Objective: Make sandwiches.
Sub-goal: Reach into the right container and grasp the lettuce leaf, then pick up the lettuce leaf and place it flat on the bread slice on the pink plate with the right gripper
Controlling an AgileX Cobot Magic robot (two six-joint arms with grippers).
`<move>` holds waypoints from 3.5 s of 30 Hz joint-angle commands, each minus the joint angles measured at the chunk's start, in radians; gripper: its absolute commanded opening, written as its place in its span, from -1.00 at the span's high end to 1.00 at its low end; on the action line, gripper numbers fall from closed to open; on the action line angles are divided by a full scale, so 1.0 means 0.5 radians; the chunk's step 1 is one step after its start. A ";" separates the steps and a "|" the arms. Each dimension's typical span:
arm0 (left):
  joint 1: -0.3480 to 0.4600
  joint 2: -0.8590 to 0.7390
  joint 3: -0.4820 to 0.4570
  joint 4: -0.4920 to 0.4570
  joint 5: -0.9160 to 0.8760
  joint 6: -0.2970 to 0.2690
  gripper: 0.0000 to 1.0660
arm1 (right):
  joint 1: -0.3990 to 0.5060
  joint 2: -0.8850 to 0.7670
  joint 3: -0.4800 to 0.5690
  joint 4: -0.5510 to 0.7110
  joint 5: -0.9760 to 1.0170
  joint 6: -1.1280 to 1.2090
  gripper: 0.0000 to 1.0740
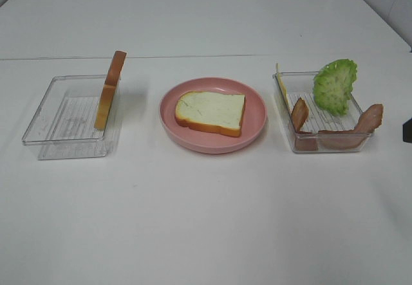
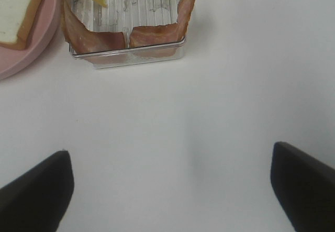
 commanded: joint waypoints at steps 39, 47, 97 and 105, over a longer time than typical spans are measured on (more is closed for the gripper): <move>0.010 -0.040 0.004 -0.006 -0.004 0.002 -0.66 | -0.162 2.276 -2.438 0.282 0.812 -0.438 -0.77; 0.010 -0.040 0.004 -0.006 -0.004 0.002 -0.66 | -0.272 2.524 -2.616 0.458 0.812 -0.540 -0.77; 0.010 -0.040 0.004 -0.006 -0.004 0.002 -0.66 | -0.122 2.264 -2.784 0.762 1.090 -0.460 1.00; 0.010 -0.040 0.004 -0.006 -0.004 0.002 -0.66 | 0.200 2.190 -2.784 0.886 1.146 -0.444 1.00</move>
